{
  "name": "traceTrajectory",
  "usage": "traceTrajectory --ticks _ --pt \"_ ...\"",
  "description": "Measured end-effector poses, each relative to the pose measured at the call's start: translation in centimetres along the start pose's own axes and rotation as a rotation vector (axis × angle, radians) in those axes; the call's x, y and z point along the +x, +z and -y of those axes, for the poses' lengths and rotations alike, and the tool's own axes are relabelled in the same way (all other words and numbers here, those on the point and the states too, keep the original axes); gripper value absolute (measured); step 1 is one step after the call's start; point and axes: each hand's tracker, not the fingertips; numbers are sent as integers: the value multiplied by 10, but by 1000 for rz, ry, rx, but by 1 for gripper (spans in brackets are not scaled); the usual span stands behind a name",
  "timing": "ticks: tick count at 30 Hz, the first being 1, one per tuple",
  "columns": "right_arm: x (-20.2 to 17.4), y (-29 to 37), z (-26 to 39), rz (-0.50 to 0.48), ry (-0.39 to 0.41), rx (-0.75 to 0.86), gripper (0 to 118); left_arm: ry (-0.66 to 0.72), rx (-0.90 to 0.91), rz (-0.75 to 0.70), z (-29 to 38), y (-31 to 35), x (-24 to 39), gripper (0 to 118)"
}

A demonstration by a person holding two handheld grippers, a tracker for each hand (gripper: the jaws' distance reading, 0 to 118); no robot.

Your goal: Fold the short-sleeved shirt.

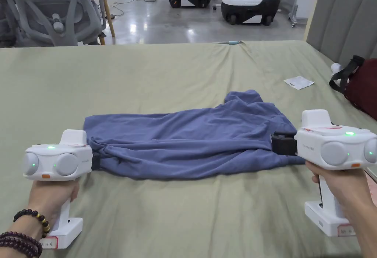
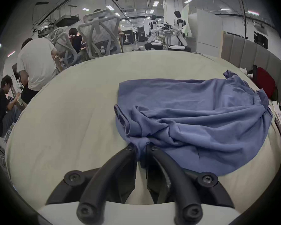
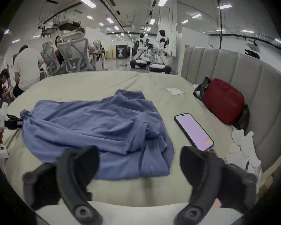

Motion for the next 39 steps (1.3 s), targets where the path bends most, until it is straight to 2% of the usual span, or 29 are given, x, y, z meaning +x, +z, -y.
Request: traceTrajectory --ticks 1,3,5,6,7,8,9,10,11,12,13,14,18,32,39 --pt "1 -11 -3 11 8 -46 97 2 1 0 0 0 0 9" --pt "5 -39 -1 34 26 -136 96 7 1 2 0 0 -1 9" --pt "8 -58 5 28 6 -204 90 13 0 5 0 0 -2 9" --pt "9 -66 10 17 -3 -236 81 13 1 5 1 0 -2 9" --pt "7 -75 17 -25 -10 -300 67 13 2 5 1 -1 -2 9" --pt "5 -78 24 -82 -30 -299 61 11 1 4 1 -1 -2 9" --pt "0 -68 22 -14 -31 -214 59 8 0 4 1 -1 -1 9" --pt "-1 -62 20 -29 -19 -239 36 7 0 2 1 -1 -1 9" --pt "-2 -59 19 -101 -35 -230 9 7 1 1 1 -1 -1 9" --pt "-3 -59 19 -144 -71 -223 8 8 1 1 1 0 -1 9" --pt "-3 -65 15 -83 -47 -244 8 10 -1 -4 1 1 -1 9" --pt "-4 -65 15 -69 -6 -237 8 15 -3 -7 2 3 -2 9" --pt "-4 -54 15 -48 -42 -226 8 -11 22 -17 10 22 -2 9" --pt "17 51 68 -63 -77 -188 8 3 33 42 71 118 -9 9" --pt "1 32 88 -27 -5 -245 9 -9 -42 43 95 93 -1 9"
